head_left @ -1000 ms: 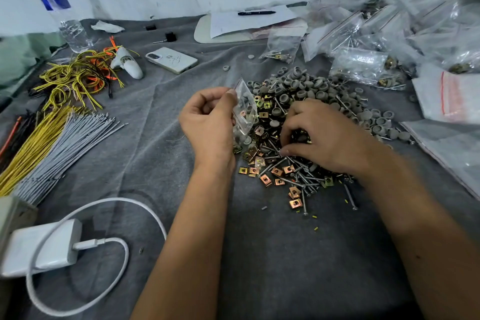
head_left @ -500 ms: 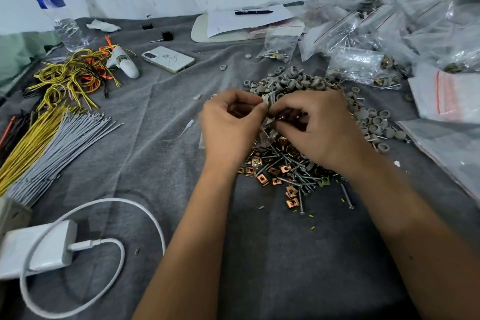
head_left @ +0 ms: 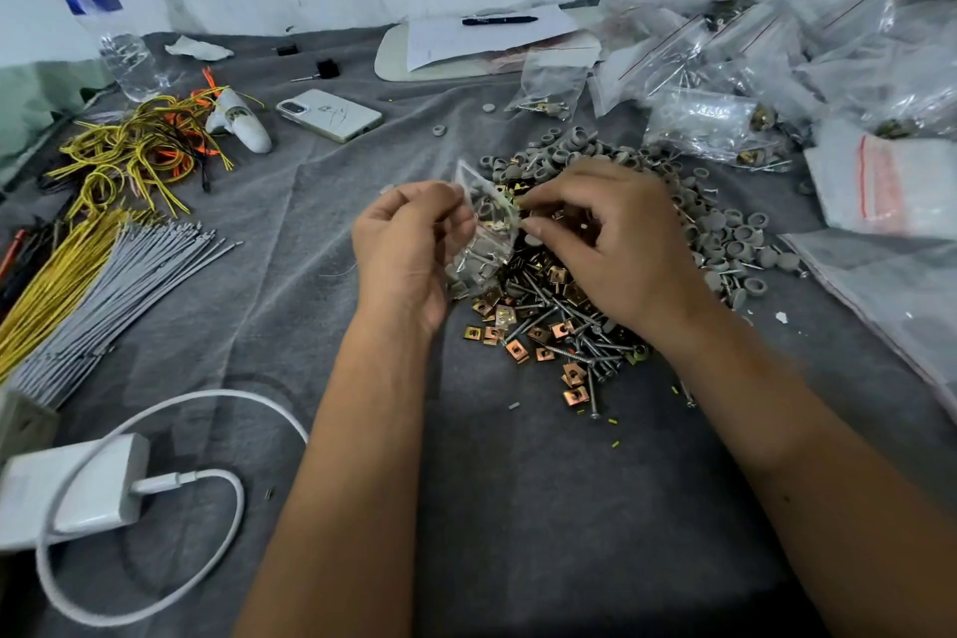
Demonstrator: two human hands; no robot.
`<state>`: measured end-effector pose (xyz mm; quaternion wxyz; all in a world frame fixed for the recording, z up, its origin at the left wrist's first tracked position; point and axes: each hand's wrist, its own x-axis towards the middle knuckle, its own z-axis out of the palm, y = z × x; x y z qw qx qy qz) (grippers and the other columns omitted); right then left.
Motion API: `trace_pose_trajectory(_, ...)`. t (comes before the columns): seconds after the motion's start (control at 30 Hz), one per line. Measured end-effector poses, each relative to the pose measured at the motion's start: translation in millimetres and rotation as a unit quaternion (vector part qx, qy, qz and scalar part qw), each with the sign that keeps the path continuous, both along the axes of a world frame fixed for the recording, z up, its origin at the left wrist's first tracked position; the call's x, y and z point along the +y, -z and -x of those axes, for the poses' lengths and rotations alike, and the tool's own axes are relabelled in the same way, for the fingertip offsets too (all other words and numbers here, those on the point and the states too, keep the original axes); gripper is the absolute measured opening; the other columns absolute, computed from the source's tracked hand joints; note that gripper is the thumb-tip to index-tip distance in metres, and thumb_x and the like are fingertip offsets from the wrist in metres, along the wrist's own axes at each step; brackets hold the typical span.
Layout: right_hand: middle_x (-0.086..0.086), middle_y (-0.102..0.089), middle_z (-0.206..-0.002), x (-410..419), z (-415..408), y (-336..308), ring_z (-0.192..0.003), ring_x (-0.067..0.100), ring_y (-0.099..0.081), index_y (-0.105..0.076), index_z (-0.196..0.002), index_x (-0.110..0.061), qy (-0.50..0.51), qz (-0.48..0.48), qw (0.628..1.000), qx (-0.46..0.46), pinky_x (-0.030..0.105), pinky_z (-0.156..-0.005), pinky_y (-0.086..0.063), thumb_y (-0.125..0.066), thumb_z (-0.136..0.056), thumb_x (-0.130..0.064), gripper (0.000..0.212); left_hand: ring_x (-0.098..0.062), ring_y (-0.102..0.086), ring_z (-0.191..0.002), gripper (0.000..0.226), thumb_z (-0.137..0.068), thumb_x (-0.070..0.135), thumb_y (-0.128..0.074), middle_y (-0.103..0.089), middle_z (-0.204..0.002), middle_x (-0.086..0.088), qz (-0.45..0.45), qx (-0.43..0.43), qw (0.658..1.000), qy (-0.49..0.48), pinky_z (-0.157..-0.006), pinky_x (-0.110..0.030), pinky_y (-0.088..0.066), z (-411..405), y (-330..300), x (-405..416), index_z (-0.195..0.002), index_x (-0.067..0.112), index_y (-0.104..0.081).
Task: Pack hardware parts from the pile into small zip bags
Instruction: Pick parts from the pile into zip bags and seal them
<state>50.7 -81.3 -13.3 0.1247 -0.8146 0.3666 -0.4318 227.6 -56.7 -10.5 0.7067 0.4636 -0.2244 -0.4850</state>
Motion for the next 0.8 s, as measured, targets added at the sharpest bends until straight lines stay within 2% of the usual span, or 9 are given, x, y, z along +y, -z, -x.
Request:
trace_pose_trajectory(0.07,-0.008,-0.07,-0.093,-2,7,-2,-0.086,0.005,-0.062,-0.078,-0.097,-0.017,-0.015,-0.023,0.999,0.022,0.024,-0.083,-0.052,-0.081,-0.087,-0.025,0.013,-0.009,-0.065,-0.048,0.015,-0.089,-0.013,-0.065,-0.066,-0.057,-0.007,-0.006,0.049,0.999,-0.02,-0.048,-0.014,-0.052,-4,-1,0,-0.079,-0.002,-0.065)
trace_pose_trajectory(0.17,-0.015,-0.063,-0.091,-4,16,-3,-0.092,0.009,-0.054,-0.078,-0.091,-0.031,-0.094,-0.082,0.975,0.184,0.037,-0.084,-0.047,-0.082,-0.082,-0.038,0.012,-0.013,-0.07,-0.053,0.016,-0.089,-0.015,-0.064,-0.068,-0.057,-0.01,-0.001,0.09,0.995,-0.04,-0.052,-0.016,-0.057,-7,0,-1,-0.077,-0.004,-0.064)
trace_pose_trajectory(0.23,-0.016,-0.055,-0.095,-5,17,-3,-0.098,0.011,-0.046,-0.078,-0.092,-0.037,-0.123,-0.117,0.954,0.246,0.033,-0.085,-0.04,-0.084,-0.079,-0.042,0.014,-0.014,-0.072,-0.056,0.014,-0.089,-0.014,-0.066,-0.07,-0.061,-0.012,0.002,0.084,0.996,-0.028,-0.054,-0.017,-0.058,-8,1,0,-0.08,-0.004,-0.064)
trace_pose_trajectory(0.33,-0.016,-0.05,-0.099,-6,15,-2,-0.102,0.011,-0.04,-0.077,-0.096,-0.039,-0.118,-0.118,0.948,0.272,0.03,-0.088,-0.037,-0.083,-0.08,-0.042,0.017,-0.015,-0.073,-0.061,0.008,-0.09,-0.011,-0.069,-0.074,-0.07,-0.013,0.004,0.058,0.998,0.004,-0.055,-0.017,-0.057,-8,1,2,-0.089,-0.004,-0.067)
trace_pose_trajectory(0.47,-0.016,-0.047,-0.098,-6,14,0,-0.102,0.01,-0.036,-0.075,-0.094,-0.037,-0.114,-0.1,0.945,0.289,0.024,-0.087,-0.03,-0.08,-0.084,-0.041,0.012,-0.014,-0.072,-0.061,0.01,-0.088,-0.011,-0.071,-0.075,-0.071,-0.012,0.007,0.036,0.999,0.009,-0.054,-0.017,-0.056,-5,0,2,-0.089,-0.002,-0.067)
trace_pose_trajectory(0.57,-0.016,-0.048,-0.098,-4,12,2,-0.102,0.009,-0.035,-0.072,-0.091,-0.035,-0.106,-0.095,0.947,0.288,0.025,-0.088,-0.034,-0.076,-0.088,-0.039,0.007,-0.013,-0.072,-0.059,0.009,-0.087,-0.011,-0.072,-0.074,-0.07,-0.012,0.006,0.04,0.999,0.004,-0.054,-0.017,-0.056,-6,0,2,-0.089,-0.003,-0.068)
trace_pose_trajectory(0.67,-0.014,-0.049,-0.1,-3,13,1,-0.104,0.01,-0.036,-0.071,-0.093,-0.033,-0.106,-0.099,0.946,0.29,0.029,-0.093,-0.038,-0.075,-0.09,-0.038,0.007,-0.013,-0.072,-0.058,0.007,-0.088,-0.01,-0.072,-0.074,-0.069,-0.012,-0.003,0.062,0.998,-0.006,-0.054,-0.016,-0.057,-10,1,1,-0.089,-0.003,-0.068)
trace_pose_trajectory(0.8,-0.017,-0.045,-0.105,-3,16,-4,-0.109,0.011,-0.036,-0.073,-0.095,-0.04,-0.118,-0.123,0.94,0.296,0.03,-0.095,-0.035,-0.079,-0.081,-0.05,0.019,-0.011,-0.072,-0.06,0.004,-0.091,-0.007,-0.071,-0.073,-0.069,-0.01,-0.02,0.132,0.991,-0.026,-0.055,-0.015,-0.056,-18,3,0,-0.091,-0.004,-0.068)
